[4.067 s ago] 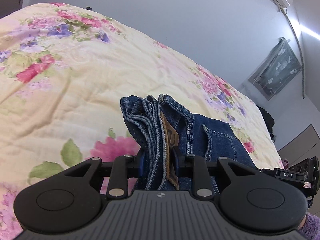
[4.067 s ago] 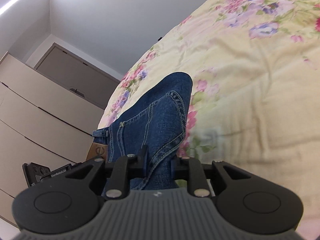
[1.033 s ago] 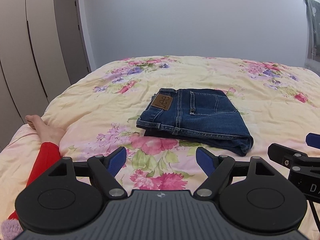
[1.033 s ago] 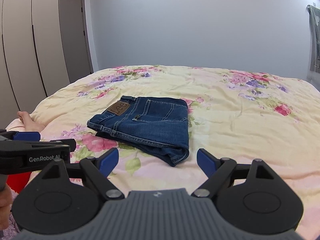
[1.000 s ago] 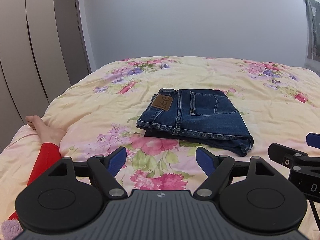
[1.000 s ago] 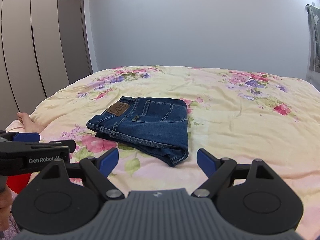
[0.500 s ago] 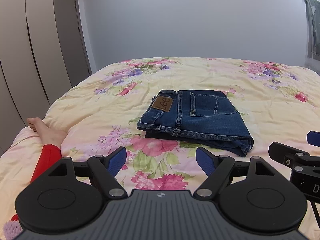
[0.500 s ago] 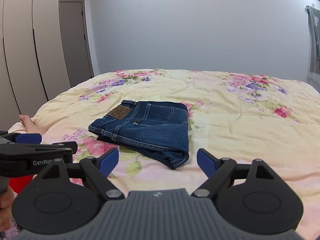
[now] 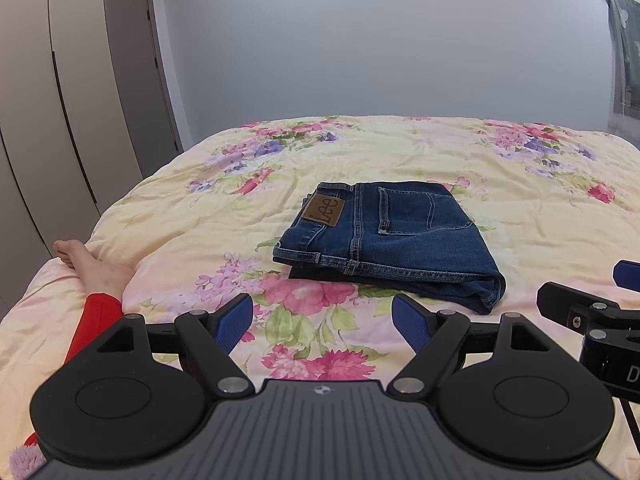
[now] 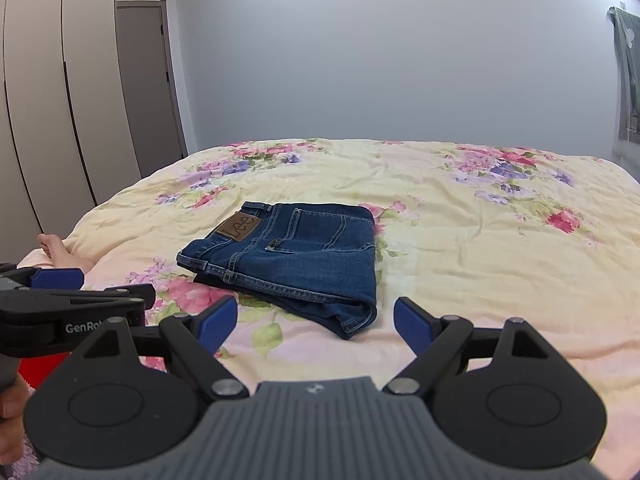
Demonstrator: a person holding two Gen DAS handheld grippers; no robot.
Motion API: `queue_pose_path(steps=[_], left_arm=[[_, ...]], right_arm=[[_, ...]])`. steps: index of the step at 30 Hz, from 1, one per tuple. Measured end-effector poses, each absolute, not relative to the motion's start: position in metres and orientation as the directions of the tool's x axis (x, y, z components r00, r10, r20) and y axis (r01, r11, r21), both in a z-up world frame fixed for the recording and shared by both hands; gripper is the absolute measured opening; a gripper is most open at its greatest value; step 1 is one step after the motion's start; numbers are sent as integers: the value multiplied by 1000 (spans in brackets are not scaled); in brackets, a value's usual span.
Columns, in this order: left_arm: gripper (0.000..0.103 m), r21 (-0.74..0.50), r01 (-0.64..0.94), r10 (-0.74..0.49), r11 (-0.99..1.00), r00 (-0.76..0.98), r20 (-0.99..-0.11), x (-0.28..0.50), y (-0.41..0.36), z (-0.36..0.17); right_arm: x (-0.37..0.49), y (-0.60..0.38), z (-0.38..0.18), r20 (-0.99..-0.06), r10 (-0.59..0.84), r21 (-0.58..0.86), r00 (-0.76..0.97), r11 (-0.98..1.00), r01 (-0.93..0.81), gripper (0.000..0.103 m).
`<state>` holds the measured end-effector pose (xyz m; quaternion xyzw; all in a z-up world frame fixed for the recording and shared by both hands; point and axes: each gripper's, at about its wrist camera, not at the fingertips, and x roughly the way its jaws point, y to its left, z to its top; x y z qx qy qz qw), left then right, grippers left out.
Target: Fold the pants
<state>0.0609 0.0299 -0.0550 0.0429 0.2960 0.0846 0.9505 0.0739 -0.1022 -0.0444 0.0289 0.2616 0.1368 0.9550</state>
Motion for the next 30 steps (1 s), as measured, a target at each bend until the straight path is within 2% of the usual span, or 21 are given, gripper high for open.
queue_pose_path(steps=[30], left_arm=[[93,137,-127,182,982,813,-553,61,28,-52]], right_arm=[[76,-103,-42,-485,282,133,828,959,-249,82]])
